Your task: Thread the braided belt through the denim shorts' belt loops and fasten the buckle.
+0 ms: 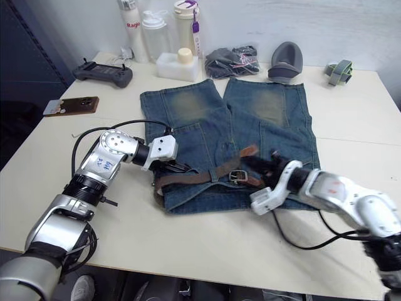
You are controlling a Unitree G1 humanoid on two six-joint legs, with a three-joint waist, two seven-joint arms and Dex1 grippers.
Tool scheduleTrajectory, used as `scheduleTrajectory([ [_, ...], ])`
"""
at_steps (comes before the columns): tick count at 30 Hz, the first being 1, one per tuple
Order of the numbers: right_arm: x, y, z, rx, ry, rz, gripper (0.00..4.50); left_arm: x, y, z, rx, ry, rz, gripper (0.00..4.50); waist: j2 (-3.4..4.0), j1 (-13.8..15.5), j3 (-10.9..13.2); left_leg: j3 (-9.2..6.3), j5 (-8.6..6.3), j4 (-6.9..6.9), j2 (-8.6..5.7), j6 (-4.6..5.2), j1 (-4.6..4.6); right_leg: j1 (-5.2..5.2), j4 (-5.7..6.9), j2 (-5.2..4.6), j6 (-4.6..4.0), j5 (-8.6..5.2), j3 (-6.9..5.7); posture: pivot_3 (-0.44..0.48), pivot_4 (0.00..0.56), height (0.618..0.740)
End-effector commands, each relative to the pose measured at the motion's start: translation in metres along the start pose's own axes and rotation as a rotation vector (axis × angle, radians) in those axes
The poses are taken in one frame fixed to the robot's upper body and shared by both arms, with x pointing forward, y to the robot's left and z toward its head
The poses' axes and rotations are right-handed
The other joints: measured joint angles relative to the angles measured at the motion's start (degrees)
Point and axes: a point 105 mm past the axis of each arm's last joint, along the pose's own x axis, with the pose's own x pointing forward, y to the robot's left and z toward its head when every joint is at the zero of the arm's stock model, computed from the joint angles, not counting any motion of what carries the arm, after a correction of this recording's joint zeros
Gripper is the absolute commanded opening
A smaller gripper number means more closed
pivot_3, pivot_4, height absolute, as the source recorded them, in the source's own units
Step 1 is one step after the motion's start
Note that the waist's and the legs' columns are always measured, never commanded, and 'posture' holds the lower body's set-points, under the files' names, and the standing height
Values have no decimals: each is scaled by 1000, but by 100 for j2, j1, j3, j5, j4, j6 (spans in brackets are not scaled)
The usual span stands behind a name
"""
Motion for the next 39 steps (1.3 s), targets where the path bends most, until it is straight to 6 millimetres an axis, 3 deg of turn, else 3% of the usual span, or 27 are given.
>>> scheduleTrajectory([
  [1,-17,-14,-11,41,12,-29,82,15,-22,-28,-67,95,-91,0,14,-14,-9,0,0,0,0,0,0,0,0,0,1,-2,0,0,150,656],
  [5,-23,-23,-12,69,16,-35,82,20,-17,-17,-55,50,-79,0,26,-37,-15,2,0,2,0,0,0,2,-1,-1,2,-3,1,0,150,656],
  [7,-20,-26,-6,88,0,-40,82,23,-7,5,-63,-56,-29,0,27,-17,-16,2,-1,3,0,2,-1,2,-1,-1,3,-3,1,0,150,656],
  [8,-18,-26,-3,96,-8,-37,0,22,-3,20,-75,-123,-20,700,27,11,-15,-1,-2,3,0,4,-2,2,-1,-1,3,-3,1,0,150,656],
  [11,-17,-26,-1,135,-5,-25,0,13,12,66,-40,-299,21,1699,26,59,-13,-7,-5,15,-1,10,-35,-16,-4,-1,4,-2,-1,0,150,656],
  [14,-18,-22,-2,179,14,-10,0,4,26,114,28,-420,102,3038,15,48,-4,-13,-5,23,-1,11,-77,-47,-4,1,14,3,-4,0,150,656],
  [16,-19,-17,0,204,16,8,0,0,20,154,37,-538,73,3897,14,54,-4,-12,-4,22,-1,11,-77,-45,-6,0,15,3,-6,0,150,656],
  [17,-19,-16,2,219,15,11,0,3,15,165,66,-549,60,4361,15,49,-4,-13,-4,22,-1,11,-77,-44,-8,0,15,3,-7,0,150,656],
  [18,-18,-15,3,227,13,13,0,7,10,169,97,-531,50,4472,16,46,-5,-12,-4,22,-1,11,-74,-40,-11,0,16,3,-7,0,150,656],
  [25,-17,-16,3,247,39,31,0,45,-22,170,92,-426,13,4472,22,-100,-5,-7,17,10,0,-5,-42,-20,-9,1,27,-4,-5,0,150,656],
  [37,-20,-34,5,387,72,-9,0,73,-17,146,152,-236,203,4472,22,-69,-5,-9,17,8,0,-5,-48,-26,-6,2,25,-5,-4,0,150,656],
  [39,-21,-37,6,399,74,-13,0,78,-16,144,191,-209,225,3918,22,-65,-5,-10,17,7,0,-5,-49,-26,-6,2,25,-5,-4,0,150,656],
])
